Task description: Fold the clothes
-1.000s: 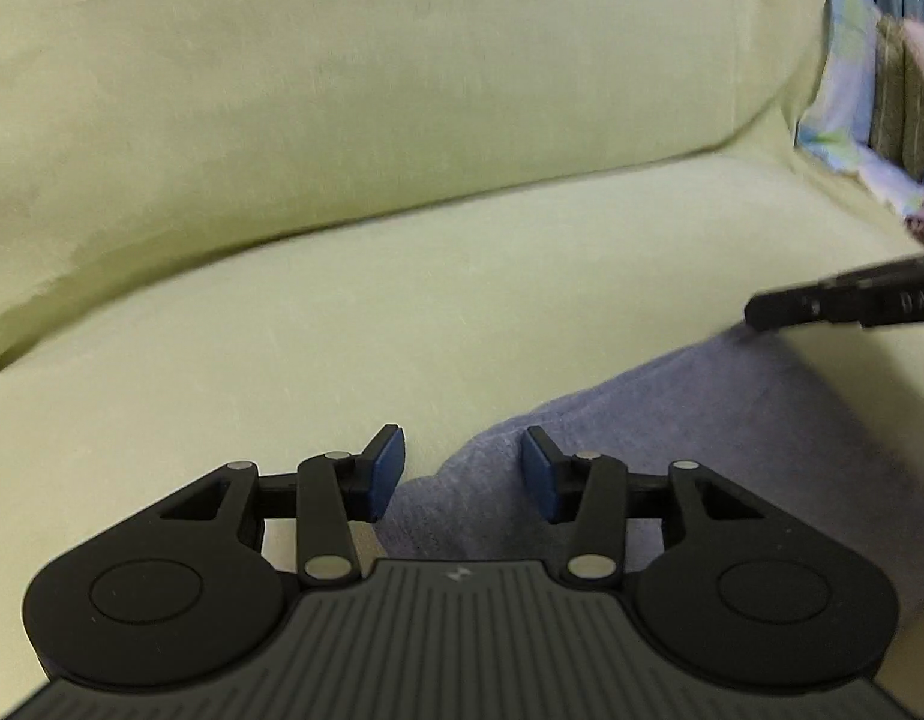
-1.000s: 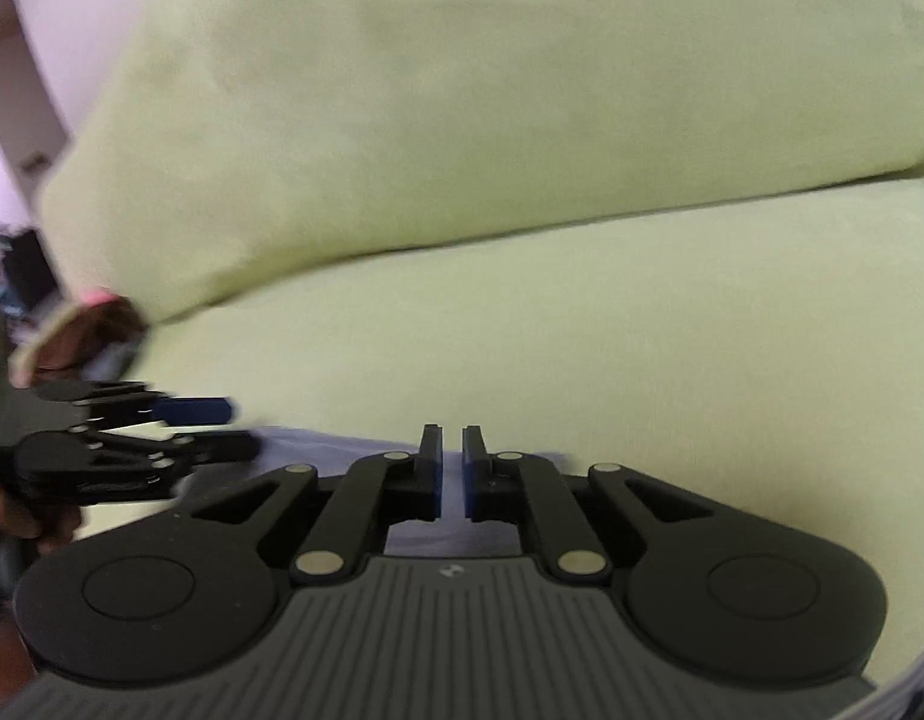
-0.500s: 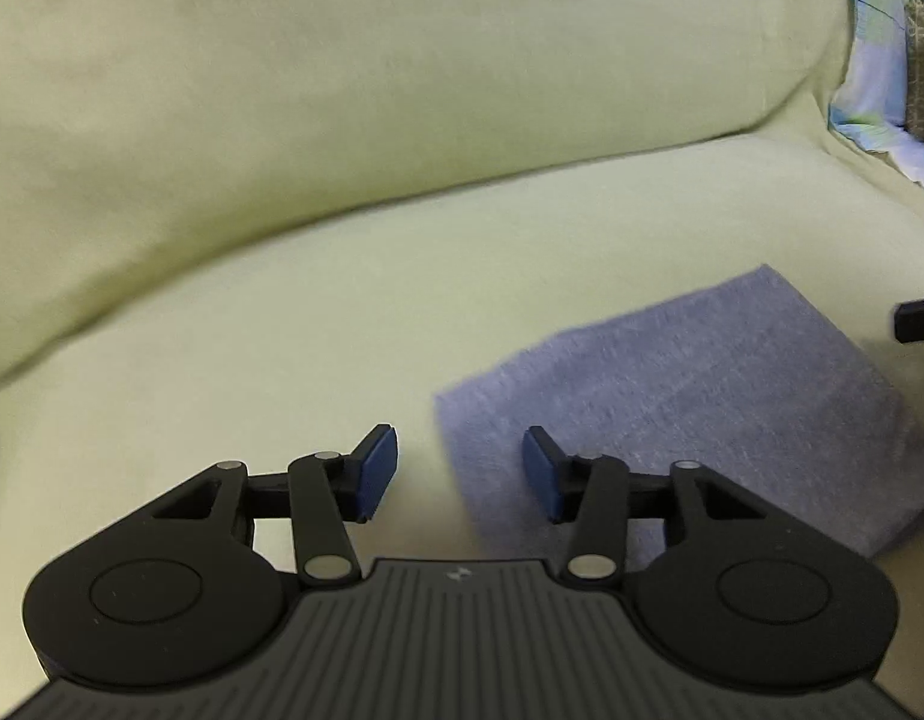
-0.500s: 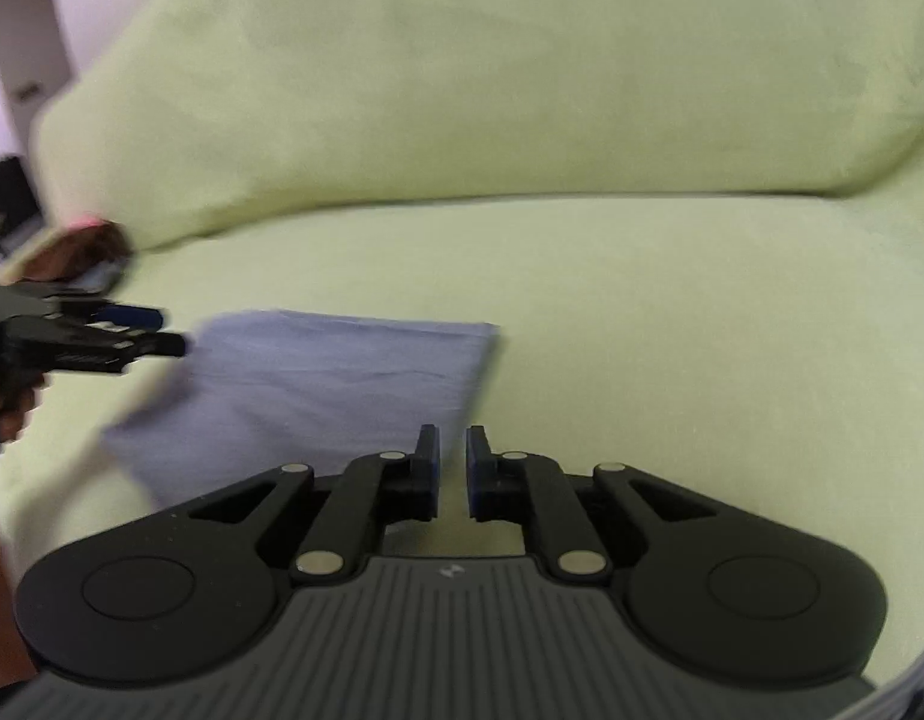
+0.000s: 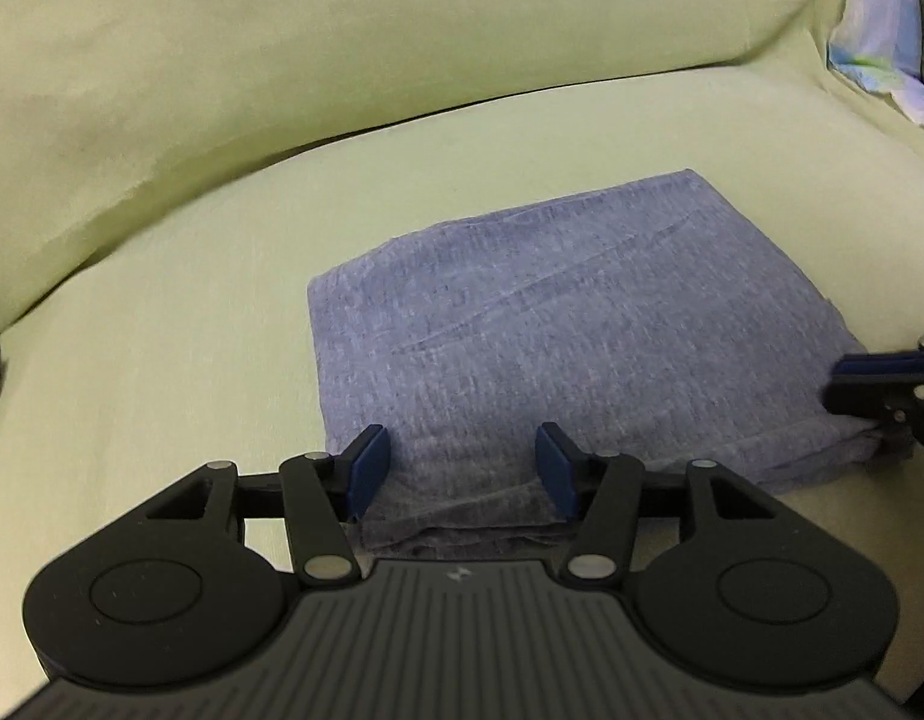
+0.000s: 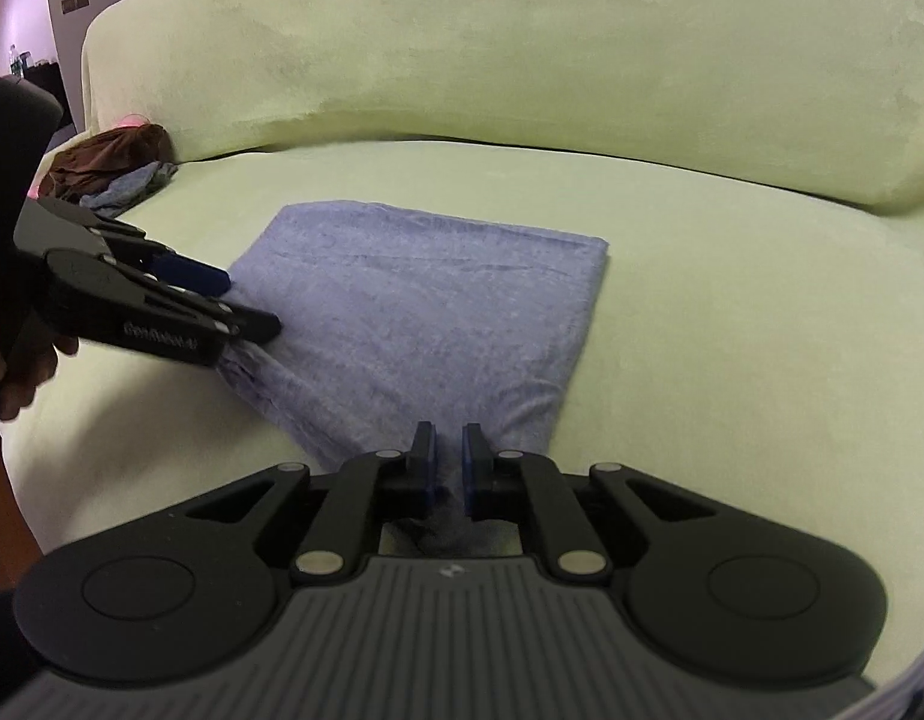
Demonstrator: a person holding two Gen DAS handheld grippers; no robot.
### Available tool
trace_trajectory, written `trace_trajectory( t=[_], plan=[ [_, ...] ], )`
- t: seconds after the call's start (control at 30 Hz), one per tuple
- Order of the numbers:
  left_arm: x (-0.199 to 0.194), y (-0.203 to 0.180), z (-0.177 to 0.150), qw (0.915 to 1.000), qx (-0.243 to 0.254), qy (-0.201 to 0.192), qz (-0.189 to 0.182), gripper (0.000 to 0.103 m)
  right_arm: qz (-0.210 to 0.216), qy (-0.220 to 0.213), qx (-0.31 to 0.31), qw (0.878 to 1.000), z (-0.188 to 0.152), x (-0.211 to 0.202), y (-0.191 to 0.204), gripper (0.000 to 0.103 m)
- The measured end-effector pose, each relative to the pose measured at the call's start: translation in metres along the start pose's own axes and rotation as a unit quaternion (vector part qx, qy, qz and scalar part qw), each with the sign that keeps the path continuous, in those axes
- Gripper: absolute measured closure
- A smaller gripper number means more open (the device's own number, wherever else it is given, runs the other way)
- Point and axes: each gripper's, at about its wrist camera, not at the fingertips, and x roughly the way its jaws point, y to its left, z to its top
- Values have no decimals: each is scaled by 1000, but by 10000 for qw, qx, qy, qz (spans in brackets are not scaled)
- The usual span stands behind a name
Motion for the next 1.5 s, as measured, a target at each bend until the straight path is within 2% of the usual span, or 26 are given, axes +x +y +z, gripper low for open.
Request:
trace_trajectory(
  t=[0.2,0.37,0.47,0.57,0.63,0.73,0.83,0.87,1.0,1.07,1.17,1.27,1.47,1.5],
  plan=[
    [-3,14,-3,9998,-198,-8,-49,42,-180,-11,-19,9998,-11,-13,-11,97],
    [-10,18,-7,9987,-518,-9,-18,42,-288,61,18,9996,-10,-17,-15,88],
    [-33,30,-3,9944,-1025,-202,-148,43,-376,-175,132,9991,-3,-32,-18,88],
    [-40,25,6,9920,-1180,-321,-317,43,-274,-491,297,9980,10,-39,-17,88],
    [-35,11,11,9932,-1059,-291,-390,43,-180,-457,155,9987,16,-29,-6,88],
    [-21,-9,7,9973,-687,-128,-219,43,-147,-229,-36,9996,7,-13,4,90],
    [-7,-4,-14,9985,-528,-76,72,41,-160,-152,-152,9996,-12,-16,3,93],
    [-8,1,-20,9984,-536,-175,54,41,-165,-127,-191,9996,-18,-17,3,94],
    [-9,10,-21,9988,-467,-127,28,41,-240,-2,-80,9997,-28,-31,-8,93],
    [-11,11,-19,9989,-445,-117,18,41,-375,-86,-47,9992,-27,-42,-11,93],
    [-20,9,-19,9991,-368,-211,-52,41,-325,-230,-74,9992,-25,-53,-9,93],
    [-20,6,-24,9995,-220,-221,-86,41,-323,-191,-425,9984,-24,-51,5,93],
    [-15,8,-24,9996,-144,-202,-117,41,-632,-28,-1257,9900,-29,-29,33,93],
    [-14,8,-22,9997,-101,-199,-114,41,-708,-29,-1409,9875,-31,-27,38,98]
  ],
)
